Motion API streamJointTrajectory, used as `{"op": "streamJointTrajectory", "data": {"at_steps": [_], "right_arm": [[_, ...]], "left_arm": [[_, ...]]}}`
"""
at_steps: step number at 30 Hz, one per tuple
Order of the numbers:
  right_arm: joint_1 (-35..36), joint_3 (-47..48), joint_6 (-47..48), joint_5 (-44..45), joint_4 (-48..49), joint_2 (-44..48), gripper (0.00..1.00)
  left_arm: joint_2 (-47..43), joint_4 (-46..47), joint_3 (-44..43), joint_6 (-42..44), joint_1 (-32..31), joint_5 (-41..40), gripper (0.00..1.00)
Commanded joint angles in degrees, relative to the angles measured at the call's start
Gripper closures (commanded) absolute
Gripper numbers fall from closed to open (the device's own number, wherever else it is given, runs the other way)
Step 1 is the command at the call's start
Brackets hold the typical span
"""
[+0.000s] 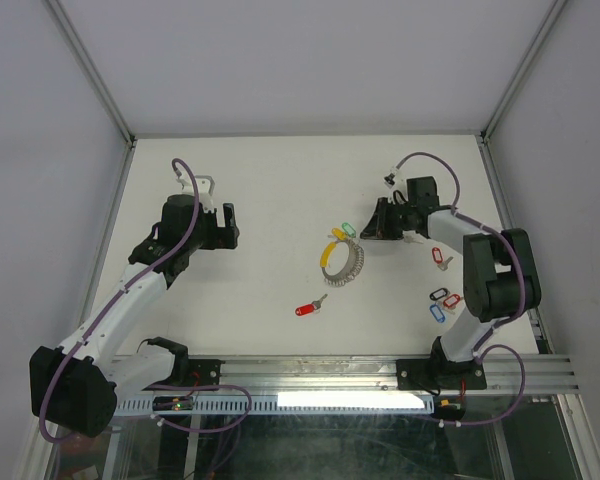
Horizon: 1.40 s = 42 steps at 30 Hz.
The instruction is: Put the keys on the keyring
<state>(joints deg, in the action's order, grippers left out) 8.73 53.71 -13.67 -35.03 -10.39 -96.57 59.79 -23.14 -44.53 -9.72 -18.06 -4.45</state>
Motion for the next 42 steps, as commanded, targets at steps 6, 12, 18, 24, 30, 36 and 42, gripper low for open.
{"op": "streamJointTrajectory", "data": {"at_steps": [6, 12, 18, 24, 30, 36, 42], "right_arm": [[2.38, 3.48, 7.16, 2.85, -0.91, -2.16, 0.62], [2.59, 4.47, 9.03, 1.52, -0.42, -4.85, 0.58], [2.57, 5.01, 9.85, 1.22, 0.06, -7.13, 0.55], [2.52, 5.18, 9.70, -1.39, 0.48, -8.74, 0.57], [2.52, 5.32, 9.39, -3.13, 0.88, -10.05, 0.60], [2.54, 5.26, 8.67, -4.00, 1.24, -10.01, 0.70], [2.52, 4.78, 8.42, -4.13, 1.15, -8.67, 0.82]], "left_arm": [[-0.29, 1.69, -2.05, 0.95, -0.40, 1.02, 0.11], [0.05, 1.69, -2.13, 0.93, -0.38, 1.11, 0.11], [0.24, 1.71, -2.07, 0.99, -0.39, 1.19, 0.11], [0.35, 1.72, -2.14, 0.93, -0.39, 1.28, 0.11], [0.49, 1.76, -2.14, 0.88, -0.39, 1.42, 0.11], [0.68, 1.91, -2.14, 0.86, -0.40, 1.68, 0.11], [0.38, 1.87, -2.05, 0.76, -0.39, 2.00, 0.11]]}}
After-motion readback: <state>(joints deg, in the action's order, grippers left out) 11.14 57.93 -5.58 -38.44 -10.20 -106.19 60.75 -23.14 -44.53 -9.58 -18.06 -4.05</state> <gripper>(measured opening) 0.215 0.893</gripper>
